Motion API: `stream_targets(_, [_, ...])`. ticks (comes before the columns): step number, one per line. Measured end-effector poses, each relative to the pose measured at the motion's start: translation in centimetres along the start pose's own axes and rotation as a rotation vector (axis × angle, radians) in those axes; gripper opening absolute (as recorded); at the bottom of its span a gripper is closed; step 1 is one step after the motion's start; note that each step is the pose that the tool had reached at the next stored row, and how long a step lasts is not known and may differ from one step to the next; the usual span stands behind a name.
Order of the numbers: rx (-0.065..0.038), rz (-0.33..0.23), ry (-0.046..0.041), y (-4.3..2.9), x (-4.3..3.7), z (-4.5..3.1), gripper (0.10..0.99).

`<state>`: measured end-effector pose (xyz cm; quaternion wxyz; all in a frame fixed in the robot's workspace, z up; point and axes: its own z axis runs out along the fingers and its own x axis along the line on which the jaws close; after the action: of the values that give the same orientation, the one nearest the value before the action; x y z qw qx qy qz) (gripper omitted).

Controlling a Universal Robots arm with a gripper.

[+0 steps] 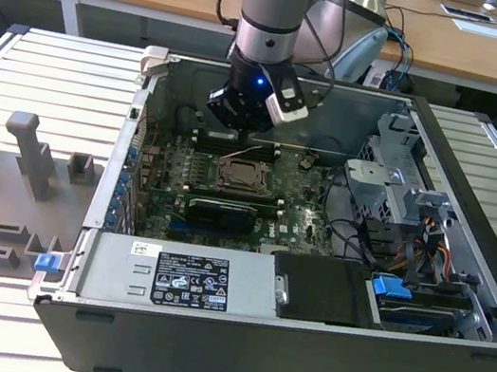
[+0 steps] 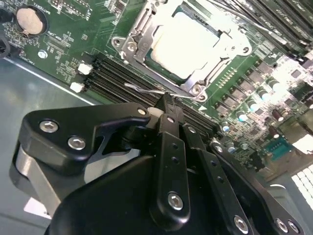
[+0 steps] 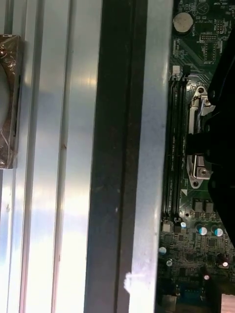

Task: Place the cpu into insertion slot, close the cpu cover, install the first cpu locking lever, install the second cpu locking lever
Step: 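Install the first cpu locking lever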

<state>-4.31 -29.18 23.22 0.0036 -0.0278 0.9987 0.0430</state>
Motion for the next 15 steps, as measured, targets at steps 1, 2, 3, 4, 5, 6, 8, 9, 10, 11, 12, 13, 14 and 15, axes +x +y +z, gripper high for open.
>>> stream_targets(1, [-0.004,0.000,-0.0001,0.00,-0.04,0.04,0.106])
stream_targets(2, [-0.011,0.000,-0.0003,0.00,-0.08,0.10,0.106])
stream_targets(3, [-0.013,0.000,-0.0007,0.01,-0.12,0.19,0.106])
stream_targets(4, [-0.014,0.000,-0.0007,0.00,-0.21,0.31,0.106])
stream_targets(5, [-0.014,0.000,-0.0005,0.01,-0.30,0.38,0.106])
stream_targets(6, [-0.014,0.000,-0.0005,0.05,-0.40,0.45,0.106])
stream_targets(8, [-0.014,0.000,-0.0006,0.13,-0.55,0.56,0.106])
stream_targets(9, [-0.014,0.000,-0.0006,0.18,-0.62,0.62,0.106])
stream_targets(10, [-0.014,0.000,-0.0007,0.20,-0.68,0.67,0.106])
stream_targets(11, [-0.014,0.000,-0.0007,0.21,-0.80,0.73,0.106])
stream_targets(12, [-0.014,0.000,-0.0006,0.20,-0.88,0.76,0.106])
stream_targets(13, [-0.014,0.000,-0.0006,0.20,-0.99,0.80,0.106])
stream_targets(14, [-0.014,0.000,-0.0006,0.19,-1.07,0.83,0.106])
stream_targets(15, [-0.014,0.000,-0.0006,0.18,-1.24,0.89,0.106])
